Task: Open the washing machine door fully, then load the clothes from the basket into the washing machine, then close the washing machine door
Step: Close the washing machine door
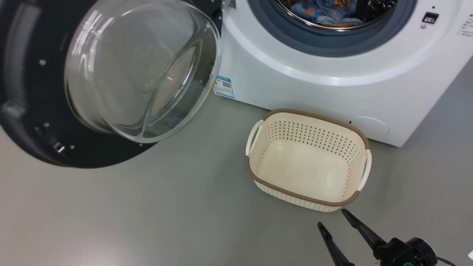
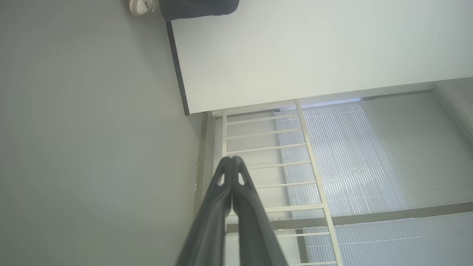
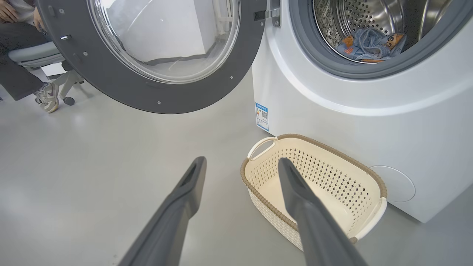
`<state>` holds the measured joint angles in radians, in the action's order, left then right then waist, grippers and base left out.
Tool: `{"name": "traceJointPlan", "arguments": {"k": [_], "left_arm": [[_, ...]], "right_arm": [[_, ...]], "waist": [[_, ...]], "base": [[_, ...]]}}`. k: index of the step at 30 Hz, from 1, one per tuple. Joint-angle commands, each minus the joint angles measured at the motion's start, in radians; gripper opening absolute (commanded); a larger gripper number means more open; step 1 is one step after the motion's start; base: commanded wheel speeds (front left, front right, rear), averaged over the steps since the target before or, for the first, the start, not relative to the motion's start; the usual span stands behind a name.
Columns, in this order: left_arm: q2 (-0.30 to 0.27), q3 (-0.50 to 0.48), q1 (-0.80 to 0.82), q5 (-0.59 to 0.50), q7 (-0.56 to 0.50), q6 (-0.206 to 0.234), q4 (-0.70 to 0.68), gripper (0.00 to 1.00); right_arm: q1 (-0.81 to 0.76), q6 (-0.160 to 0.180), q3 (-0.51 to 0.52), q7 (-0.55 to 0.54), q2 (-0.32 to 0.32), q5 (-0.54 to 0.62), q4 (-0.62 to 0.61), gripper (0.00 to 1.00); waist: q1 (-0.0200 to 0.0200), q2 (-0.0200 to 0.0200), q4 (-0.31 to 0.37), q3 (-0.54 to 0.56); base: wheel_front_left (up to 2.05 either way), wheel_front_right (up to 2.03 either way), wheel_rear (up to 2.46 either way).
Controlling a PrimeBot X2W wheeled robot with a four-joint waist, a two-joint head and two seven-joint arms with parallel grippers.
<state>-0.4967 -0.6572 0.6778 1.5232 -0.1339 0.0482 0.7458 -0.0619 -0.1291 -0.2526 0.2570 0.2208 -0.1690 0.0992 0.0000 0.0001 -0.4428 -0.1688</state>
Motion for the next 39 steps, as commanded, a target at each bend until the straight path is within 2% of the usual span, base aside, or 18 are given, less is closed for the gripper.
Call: {"name": "traceJointPlan", "arguments": {"k": [1, 11, 22, 39], "left_arm": [[-0.077, -0.013, 0.026, 0.005, -0.016, -0.007, -0.010, 0.00], [-0.080, 0.022, 0.132, 0.019, -0.067, -0.045, 0.110, 0.00], [-0.078, 0.061, 0.198, 0.035, -0.182, -0.087, 0.189, 0.00], [-0.028, 0.144, 0.214, 0.020, -0.349, -0.152, 0.253, 0.00]], "right_arm": [[0.011, -0.002, -0.020, 0.005, 0.010, 0.007, -0.020, 1.00], [0.010, -0.002, -0.005, 0.005, 0.036, 0.007, -0.026, 1.00], [0.012, -0.002, 0.012, 0.005, 0.045, 0.014, -0.032, 1.00], [0.019, -0.002, 0.024, 0.005, 0.053, 0.016, -0.032, 1.00]], "waist": [[0.0000, -0.0001, 0.020, -0.019], [0.0000, -0.0001, 0.045, -0.054], [0.0000, -0.0001, 0.066, -0.106], [0.0000, -0.0001, 0.056, -0.125]], "base": [[0.00, 0.00, 0.00], [0.00, 0.00, 0.00], [0.00, 0.00, 0.00], [0.00, 0.00, 0.00]]}}
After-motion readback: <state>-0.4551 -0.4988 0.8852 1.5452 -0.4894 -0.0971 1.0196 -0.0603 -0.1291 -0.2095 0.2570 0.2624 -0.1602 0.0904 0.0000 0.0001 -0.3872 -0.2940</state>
